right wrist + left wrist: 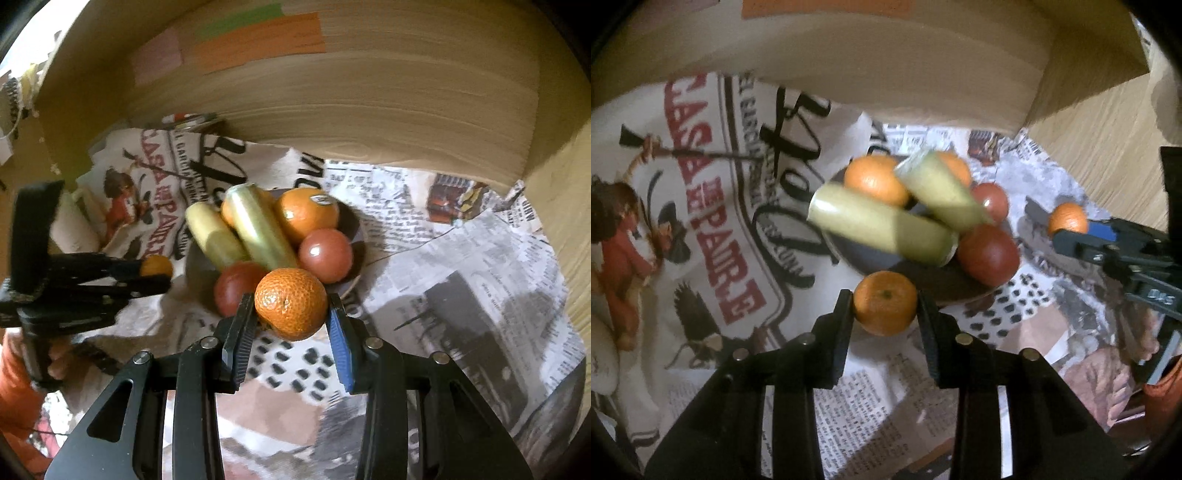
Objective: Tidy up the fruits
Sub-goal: 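Lower both mandarins onto the plate and open both tools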
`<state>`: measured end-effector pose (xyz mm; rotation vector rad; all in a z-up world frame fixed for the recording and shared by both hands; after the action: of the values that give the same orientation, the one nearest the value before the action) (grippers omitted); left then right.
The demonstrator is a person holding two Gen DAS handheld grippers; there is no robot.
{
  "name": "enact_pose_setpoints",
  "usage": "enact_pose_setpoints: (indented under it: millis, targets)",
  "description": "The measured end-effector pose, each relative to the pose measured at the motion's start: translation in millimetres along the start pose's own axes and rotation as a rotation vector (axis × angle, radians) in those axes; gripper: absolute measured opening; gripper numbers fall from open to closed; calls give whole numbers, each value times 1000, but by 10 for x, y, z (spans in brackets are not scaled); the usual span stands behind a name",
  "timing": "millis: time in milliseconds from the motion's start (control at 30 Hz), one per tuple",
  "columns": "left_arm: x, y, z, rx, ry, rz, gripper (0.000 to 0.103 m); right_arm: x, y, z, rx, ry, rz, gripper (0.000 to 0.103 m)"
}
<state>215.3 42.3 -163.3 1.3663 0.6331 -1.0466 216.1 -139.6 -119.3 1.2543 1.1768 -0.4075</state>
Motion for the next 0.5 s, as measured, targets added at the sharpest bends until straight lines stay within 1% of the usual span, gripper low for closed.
enact_pose_setpoints:
  millis: [100,200,300,500]
  targets:
    - [-16,84,56,9,-9,12,35,34,70,74,6,-7,-1,35]
    - [54,153,101,12,-17,3,35,77,124,100,-9,-16,-8,35]
    - [147,195,130,14,-25,-14,35,187,145,130,-19,-25,-33,35]
    - [274,220,149,9,-18,-36,35,400,128,191,-21,-16,-97,35]
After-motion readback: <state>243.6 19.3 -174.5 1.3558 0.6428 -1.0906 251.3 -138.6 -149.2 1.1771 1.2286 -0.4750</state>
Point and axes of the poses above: each gripper's, at about its wrist camera, not at the fingertips, and x roughly the way its jaws point, z to its right, y to its top, the point moved 4 cm from there along x, roughly the way its jaws point, and after that the axes turned 12 degrees about -z, right-handed, at the moved point
